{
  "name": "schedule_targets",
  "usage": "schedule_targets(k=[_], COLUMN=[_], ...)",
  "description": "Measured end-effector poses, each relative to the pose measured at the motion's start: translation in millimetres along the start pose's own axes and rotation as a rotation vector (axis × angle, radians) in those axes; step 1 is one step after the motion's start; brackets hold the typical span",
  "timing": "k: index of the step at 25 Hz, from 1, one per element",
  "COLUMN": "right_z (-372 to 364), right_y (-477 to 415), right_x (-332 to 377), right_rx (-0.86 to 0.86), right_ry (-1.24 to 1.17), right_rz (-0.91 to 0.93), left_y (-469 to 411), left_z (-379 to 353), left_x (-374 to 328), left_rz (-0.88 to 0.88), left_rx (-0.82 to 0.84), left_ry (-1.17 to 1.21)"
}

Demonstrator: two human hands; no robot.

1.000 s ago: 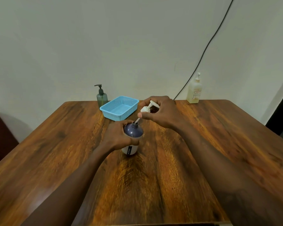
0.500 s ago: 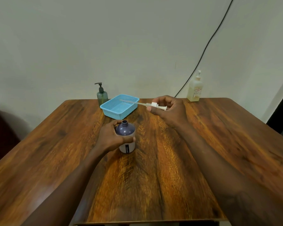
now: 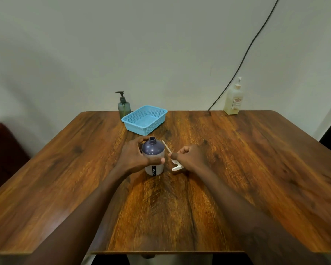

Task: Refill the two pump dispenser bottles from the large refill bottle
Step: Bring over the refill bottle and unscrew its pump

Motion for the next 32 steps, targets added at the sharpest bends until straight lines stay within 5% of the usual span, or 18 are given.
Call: schedule_targets(k=[8, 18, 25, 32], right_z=[-4, 43, 115, 206], right_y=[6, 2, -42, -129], right_x=[-15, 47, 86, 52], right_rx=[-0.024, -0.132, -0.245, -0.432], right_ry=[0.134, -0.072, -0.12, -0.179], right_rz=[0.063, 0.208, 0.314, 0.237], left_y=[-1, -33, -115, -234], left_z=[3, 25, 4, -86], left_x=[-3, -56, -131, -199], left_rz=[-0.01, -0.072, -0.181, -0.23], left_rx=[-0.031, 0.018, 0.028, 0.073], left_ry=[0.02, -0.013, -0.126, -0.298])
Point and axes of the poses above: each hand's wrist, its own y-axis away from the middle knuckle, its own z-axis out of the back of the hand, x = y × z, the point moved 10 cm from there along -y, towards the middle knuckle, and after that the axes turned 12 degrees about -y, right-handed, at the moved point
